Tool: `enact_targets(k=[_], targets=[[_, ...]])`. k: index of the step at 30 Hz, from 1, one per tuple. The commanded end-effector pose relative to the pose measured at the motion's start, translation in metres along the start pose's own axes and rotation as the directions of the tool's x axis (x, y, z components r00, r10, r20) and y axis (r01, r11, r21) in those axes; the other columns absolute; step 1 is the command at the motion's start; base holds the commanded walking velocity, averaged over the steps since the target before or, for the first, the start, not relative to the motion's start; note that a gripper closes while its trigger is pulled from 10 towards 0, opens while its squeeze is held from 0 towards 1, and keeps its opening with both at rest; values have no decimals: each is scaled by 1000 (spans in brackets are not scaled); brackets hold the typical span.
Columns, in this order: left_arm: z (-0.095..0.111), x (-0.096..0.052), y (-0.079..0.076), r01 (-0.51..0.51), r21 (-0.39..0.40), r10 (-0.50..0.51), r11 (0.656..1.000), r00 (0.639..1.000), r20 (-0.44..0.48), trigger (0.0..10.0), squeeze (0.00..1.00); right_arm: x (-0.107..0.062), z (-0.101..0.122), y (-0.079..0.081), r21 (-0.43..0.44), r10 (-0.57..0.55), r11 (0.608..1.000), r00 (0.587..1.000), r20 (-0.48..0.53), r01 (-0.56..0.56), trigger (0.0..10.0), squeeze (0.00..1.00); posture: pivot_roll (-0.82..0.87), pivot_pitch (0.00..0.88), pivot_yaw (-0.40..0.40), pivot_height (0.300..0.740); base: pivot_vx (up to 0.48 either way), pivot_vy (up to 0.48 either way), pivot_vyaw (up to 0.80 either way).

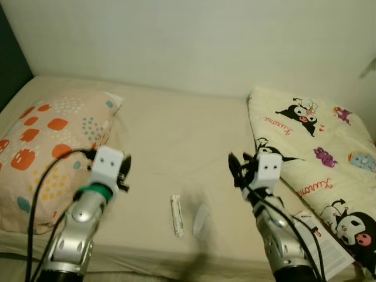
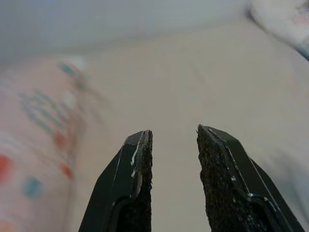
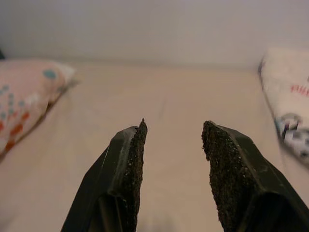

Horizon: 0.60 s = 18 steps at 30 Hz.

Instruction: Clean up the room

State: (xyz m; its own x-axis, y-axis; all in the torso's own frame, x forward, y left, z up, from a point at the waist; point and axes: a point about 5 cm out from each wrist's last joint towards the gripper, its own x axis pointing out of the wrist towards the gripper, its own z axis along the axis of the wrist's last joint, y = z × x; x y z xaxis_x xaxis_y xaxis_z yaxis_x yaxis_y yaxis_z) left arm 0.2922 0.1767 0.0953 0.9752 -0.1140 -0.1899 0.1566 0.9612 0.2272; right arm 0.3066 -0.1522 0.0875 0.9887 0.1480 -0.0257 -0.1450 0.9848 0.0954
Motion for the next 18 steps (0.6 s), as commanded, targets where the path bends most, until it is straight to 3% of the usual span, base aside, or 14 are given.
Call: enact_targets(k=[1, 10, 18], targets=[[-15, -1, -8, 51, -22, -52, 998, 997, -55, 10000, 0, -3, -7, 1, -5, 0, 1000, 1000, -19, 0, 10000, 0, 87, 14, -20, 693, 0, 0, 0], [-45, -1, -19, 122, -53, -129, 991, 981, -145, 10000, 0, -4, -21, 5, -32, 21, 999, 997, -79, -24, 10000, 0, 75, 34, -30, 658, 0, 0, 0], [-44, 7, -19, 127, -70, -135, 989, 982, -129, 10000, 0, -4, -28, 5, -44, 29, 998, 994, -103, -34, 10000, 0, 69, 50, -38, 623, 0, 0, 0]])
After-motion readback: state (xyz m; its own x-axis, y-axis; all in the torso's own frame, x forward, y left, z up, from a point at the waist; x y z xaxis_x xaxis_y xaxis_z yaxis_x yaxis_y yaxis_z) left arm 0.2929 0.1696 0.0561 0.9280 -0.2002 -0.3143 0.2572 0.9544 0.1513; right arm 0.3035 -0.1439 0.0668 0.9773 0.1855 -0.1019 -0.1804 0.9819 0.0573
